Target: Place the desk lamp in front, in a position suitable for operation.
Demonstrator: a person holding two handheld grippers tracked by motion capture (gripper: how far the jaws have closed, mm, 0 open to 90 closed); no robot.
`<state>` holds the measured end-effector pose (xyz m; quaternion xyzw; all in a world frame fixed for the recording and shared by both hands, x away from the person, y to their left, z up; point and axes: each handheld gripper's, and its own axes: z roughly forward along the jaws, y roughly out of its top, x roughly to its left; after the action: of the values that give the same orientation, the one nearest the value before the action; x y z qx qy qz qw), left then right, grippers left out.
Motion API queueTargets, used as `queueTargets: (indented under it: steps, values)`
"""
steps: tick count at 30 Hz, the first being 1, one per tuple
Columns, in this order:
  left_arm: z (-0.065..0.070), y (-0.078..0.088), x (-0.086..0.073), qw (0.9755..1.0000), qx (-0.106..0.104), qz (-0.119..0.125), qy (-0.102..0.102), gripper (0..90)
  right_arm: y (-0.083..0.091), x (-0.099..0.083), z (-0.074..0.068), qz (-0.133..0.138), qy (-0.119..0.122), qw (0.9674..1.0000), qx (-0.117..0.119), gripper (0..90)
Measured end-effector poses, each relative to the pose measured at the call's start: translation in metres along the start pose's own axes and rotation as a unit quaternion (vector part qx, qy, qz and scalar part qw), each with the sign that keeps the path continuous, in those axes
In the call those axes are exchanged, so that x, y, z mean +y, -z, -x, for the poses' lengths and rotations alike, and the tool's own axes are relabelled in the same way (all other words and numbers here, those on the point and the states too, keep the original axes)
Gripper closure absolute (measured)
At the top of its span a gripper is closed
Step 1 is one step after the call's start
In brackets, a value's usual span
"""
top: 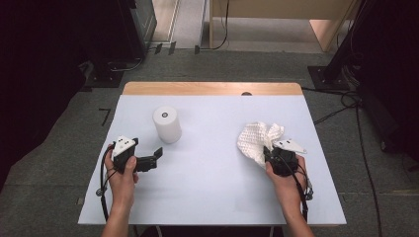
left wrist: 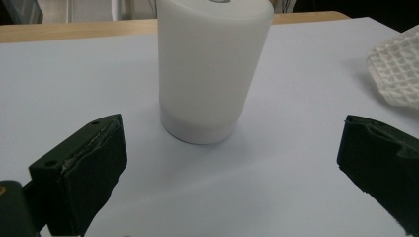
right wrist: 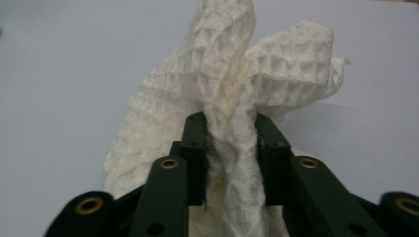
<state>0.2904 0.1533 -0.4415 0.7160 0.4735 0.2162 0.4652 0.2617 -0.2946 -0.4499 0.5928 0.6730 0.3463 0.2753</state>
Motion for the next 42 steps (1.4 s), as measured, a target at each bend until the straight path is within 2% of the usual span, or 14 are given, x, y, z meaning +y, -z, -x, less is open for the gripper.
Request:
queueTargets:
  steps: [1,3,5,7,10,15,18,22,29,32,34,37,39,42]
  values:
    - [0.0,0.0,0.0,1.0,0.0,-0.001,-0.001,0.0,0.0,-0.001,0.002,0.002,-0.005,1.0,0.003,64.6]
    - [0.001,-0.001,0.0,1.0,0.0,-0.001,-0.002,0.0,-0.002,-0.002,0.003,-0.001,-0.003,0.9999,0.012,43.8]
    - [0.002,-0.002,0.0,1.0,0.003,0.0,-0.004,0.0,0.0,-0.003,0.003,0.0,0.001,1.0,0.008,32.4]
    - [0.001,-0.002,0.0,1.0,0.003,0.001,-0.003,0.0,0.003,-0.003,0.005,0.003,-0.01,0.9997,0.021,21.4]
    - [0.001,-0.002,0.0,1.0,0.005,0.001,0.001,0.0,0.004,-0.003,0.006,0.007,-0.013,0.9994,0.031,16.8]
    - [0.003,-0.003,0.002,0.9999,0.008,0.009,0.006,0.0,0.007,-0.003,0.005,0.01,0.003,0.9994,0.033,9.2]
    - [0.003,-0.005,0.005,0.9998,0.013,0.015,0.004,0.0,0.008,-0.003,0.004,0.01,0.012,0.9992,0.037,0.0]
    - [-0.001,-0.007,0.011,0.9988,0.016,0.043,0.016,0.0,0.008,-0.003,0.003,0.008,0.009,0.9992,0.038,0.0]
    - [0.0,-0.028,0.021,0.9983,0.028,0.052,0.001,0.0,0.006,-0.003,0.004,0.001,0.01,0.9986,0.053,0.0]
    - [0.0,-0.04,0.026,0.9985,0.021,0.051,0.002,0.0,0.006,-0.003,0.004,0.0,0.011,0.9984,0.055,0.0]
    - [0.0,-0.05,0.028,0.9986,0.026,0.046,-0.002,0.0,0.006,-0.003,0.005,-0.001,0.011,0.9983,0.057,0.0]
    - [0.0,-0.064,0.028,0.9981,0.043,0.044,0.002,0.0,0.005,-0.003,0.004,-0.002,0.009,0.9982,0.059,0.0]
    - [-0.001,-0.073,0.028,0.9981,0.05,0.034,0.013,0.0,0.006,-0.003,0.004,-0.003,0.01,0.9981,0.06,0.0]
    - [0.004,-0.082,0.03,0.9973,0.065,0.032,0.009,0.0,0.006,-0.003,0.004,-0.002,0.014,0.9981,0.061,0.0]
